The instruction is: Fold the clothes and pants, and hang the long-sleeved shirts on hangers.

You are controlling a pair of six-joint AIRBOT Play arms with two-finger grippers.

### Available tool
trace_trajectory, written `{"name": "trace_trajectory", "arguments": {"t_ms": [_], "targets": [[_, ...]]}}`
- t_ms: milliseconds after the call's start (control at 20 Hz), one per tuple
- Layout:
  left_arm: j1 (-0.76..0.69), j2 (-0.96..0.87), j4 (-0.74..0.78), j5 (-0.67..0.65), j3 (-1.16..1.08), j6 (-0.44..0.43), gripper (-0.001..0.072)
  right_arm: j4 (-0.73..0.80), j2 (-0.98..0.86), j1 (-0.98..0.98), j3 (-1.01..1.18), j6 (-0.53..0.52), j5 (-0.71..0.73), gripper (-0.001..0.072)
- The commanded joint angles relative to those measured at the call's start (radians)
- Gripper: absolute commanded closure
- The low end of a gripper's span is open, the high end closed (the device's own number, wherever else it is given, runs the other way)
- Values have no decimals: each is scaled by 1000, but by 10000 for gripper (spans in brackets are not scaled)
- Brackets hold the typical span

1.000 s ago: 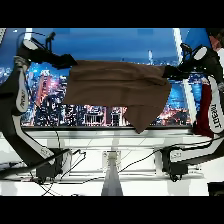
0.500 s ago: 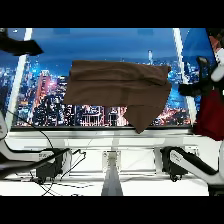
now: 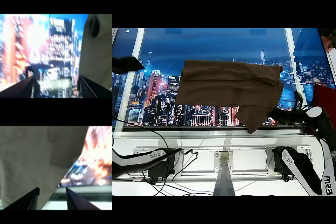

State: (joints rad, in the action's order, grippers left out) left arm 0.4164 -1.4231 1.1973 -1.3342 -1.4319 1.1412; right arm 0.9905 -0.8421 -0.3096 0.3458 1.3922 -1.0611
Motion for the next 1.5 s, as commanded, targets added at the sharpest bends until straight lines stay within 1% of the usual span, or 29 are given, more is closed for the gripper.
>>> {"name": "trace_trajectory", "arguments": {"t_ms": [0,150,250,300,350,400,450,500,550,750,800,900,950,1000,1050,1100,1200,1300,1450], "targets": [[16,3,-48,103,237,-2,111,-85,-12,-1,-93,13,16,322],[12,3,-136,211,395,-4,112,-124,-61,-1,-108,7,103,328],[4,-6,-160,251,455,-9,111,-208,-101,-1,-108,-25,167,336],[-6,-19,-158,249,468,-19,111,-257,-122,-1,-108,-46,190,377],[-19,-35,-160,246,477,-21,112,-303,-140,-1,-108,-59,203,453],[-34,-51,-159,240,480,-22,111,-339,-150,-1,-108,-98,215,540],[-53,-68,-160,239,480,-23,112,-362,-151,-1,-104,-153,224,677],[-74,-82,-160,240,480,-27,111,-359,-148,-1,-90,-191,224,695],[-98,-94,-160,239,480,-43,112,-351,-147,-1,-69,-214,223,695],[-194,-142,-160,254,480,-50,112,-299,-147,-1,41,-218,223,695],[-217,-151,-159,253,480,-50,134,-294,-147,-1,63,-218,223,695],[-257,-161,-159,238,480,-63,419,-270,-147,-1,106,-218,222,695],[-273,-161,-159,217,479,-92,517,-252,-147,-1,129,-218,216,695],[-283,-161,-159,188,477,-127,630,-233,-147,-1,156,-218,206,695],[-286,-159,-159,132,467,-185,696,-216,-147,-1,187,-219,184,695],[-286,-153,-159,71,446,-208,696,-198,-147,-1,229,-222,146,695],[-266,-103,-155,1,384,-207,697,-175,-143,-1,327,-265,39,696],[-235,9,-169,14,340,-206,697,-122,-110,-1,423,-272,-45,696],[-183,213,-174,55,340,-183,697,-79,5,-1,496,-262,-93,697]]}}
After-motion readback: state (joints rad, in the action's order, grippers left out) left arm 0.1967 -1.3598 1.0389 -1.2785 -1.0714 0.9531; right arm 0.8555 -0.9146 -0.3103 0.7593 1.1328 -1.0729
